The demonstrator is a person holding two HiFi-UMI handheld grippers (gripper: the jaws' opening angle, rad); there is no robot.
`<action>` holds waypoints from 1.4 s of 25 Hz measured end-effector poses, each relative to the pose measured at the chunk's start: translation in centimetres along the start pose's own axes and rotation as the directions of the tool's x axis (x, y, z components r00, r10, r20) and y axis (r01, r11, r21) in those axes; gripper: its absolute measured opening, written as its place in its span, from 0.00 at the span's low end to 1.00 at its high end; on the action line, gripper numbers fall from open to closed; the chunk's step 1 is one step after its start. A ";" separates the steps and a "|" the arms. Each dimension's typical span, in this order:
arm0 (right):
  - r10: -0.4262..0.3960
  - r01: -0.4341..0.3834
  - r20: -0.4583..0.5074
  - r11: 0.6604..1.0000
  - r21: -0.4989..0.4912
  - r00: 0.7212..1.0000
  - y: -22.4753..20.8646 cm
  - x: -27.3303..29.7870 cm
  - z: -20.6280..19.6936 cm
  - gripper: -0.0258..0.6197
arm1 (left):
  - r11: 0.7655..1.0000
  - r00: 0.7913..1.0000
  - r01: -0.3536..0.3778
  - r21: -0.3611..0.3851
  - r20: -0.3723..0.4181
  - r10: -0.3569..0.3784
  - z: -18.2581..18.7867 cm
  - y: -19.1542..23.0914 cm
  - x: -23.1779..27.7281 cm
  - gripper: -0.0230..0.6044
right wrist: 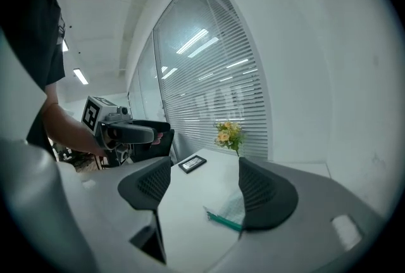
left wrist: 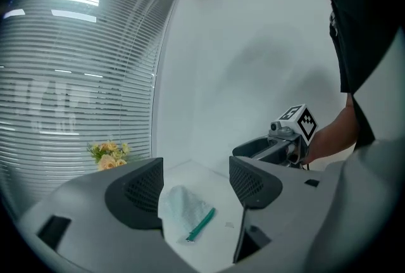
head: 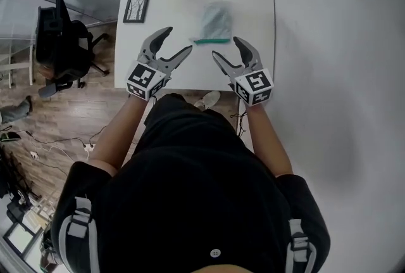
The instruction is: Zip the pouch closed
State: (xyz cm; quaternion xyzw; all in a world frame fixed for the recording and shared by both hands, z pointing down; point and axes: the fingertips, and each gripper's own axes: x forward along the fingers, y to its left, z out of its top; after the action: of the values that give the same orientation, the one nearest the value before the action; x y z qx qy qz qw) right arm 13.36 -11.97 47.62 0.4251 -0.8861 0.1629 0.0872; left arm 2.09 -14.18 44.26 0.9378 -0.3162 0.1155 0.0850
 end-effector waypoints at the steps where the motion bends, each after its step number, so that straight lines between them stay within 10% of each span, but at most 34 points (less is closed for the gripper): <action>1: 0.013 -0.013 -0.010 1.000 -0.001 1.000 -0.2 0.2 -0.2 0.56 | 1.000 1.000 -0.009 0.002 -0.005 0.009 0.0 0.1 0.3 0.53; 12: 0.047 -0.039 -0.124 0.997 0.067 0.991 -1.7 4.7 -4.7 0.56 | 0.994 0.979 0.078 0.081 -0.196 -0.061 -7.0 2.8 4.1 0.53; 35: 0.038 0.026 -0.316 0.980 0.195 0.948 -2.1 13.1 -14.4 0.56 | 0.850 0.728 0.466 0.245 -0.652 -0.211 -23.0 4.7 9.0 0.53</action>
State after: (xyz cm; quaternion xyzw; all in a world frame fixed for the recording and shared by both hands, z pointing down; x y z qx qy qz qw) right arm 7.05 -17.48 65.31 0.3971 -0.8413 0.3161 0.1858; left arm 2.41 -17.65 69.09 0.8905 -0.0619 0.4507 0.0114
